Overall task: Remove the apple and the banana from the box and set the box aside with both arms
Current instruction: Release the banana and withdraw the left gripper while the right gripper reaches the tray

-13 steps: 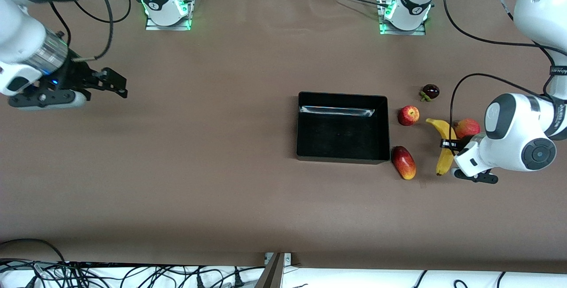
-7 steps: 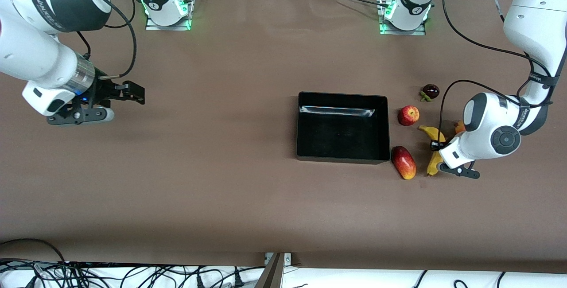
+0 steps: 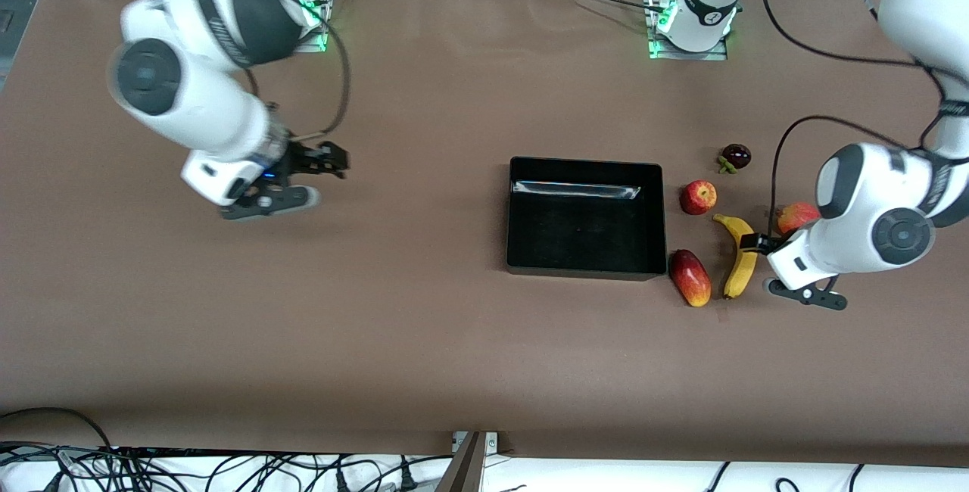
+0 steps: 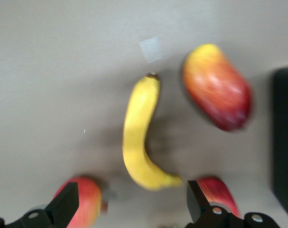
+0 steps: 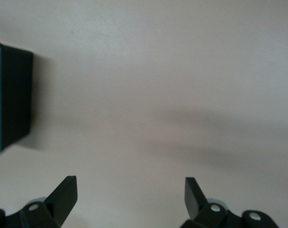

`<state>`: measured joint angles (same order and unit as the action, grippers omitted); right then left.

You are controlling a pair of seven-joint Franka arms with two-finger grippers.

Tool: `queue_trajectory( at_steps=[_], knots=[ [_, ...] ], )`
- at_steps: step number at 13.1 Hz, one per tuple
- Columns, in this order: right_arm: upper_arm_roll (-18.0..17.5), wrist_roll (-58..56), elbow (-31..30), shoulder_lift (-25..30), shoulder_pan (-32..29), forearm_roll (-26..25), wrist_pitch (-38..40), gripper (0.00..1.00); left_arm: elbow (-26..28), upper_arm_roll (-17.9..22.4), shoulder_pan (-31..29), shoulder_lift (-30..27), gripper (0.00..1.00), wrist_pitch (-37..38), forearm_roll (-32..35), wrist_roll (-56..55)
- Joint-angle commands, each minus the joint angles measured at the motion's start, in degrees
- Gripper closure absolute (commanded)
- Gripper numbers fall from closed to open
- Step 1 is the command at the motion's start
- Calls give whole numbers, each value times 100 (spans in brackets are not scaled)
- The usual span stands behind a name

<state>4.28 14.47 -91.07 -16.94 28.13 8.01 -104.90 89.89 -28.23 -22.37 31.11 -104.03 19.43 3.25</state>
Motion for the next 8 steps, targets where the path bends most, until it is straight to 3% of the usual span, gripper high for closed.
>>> queue_trajectory(
  at_steps=[1,4,5,8],
  knots=[
    [55,1071,80,-457,612,61,-642,0,-288,-253,-39,-665,0,708,-62,-1],
    [56,2302,255,-1098,1324,43,-1425,0,-254,-52,12,-1622,0,1148,-931,18],
    [56,2619,508,-1362,1492,34,-1602,0,-192,254,283,-1948,0,1183,-1028,9],
    [64,3289,1212,-2091,1941,-9,-1919,0,-17,1842,1538,-2617,0,1210,-1678,0]
  ],
)
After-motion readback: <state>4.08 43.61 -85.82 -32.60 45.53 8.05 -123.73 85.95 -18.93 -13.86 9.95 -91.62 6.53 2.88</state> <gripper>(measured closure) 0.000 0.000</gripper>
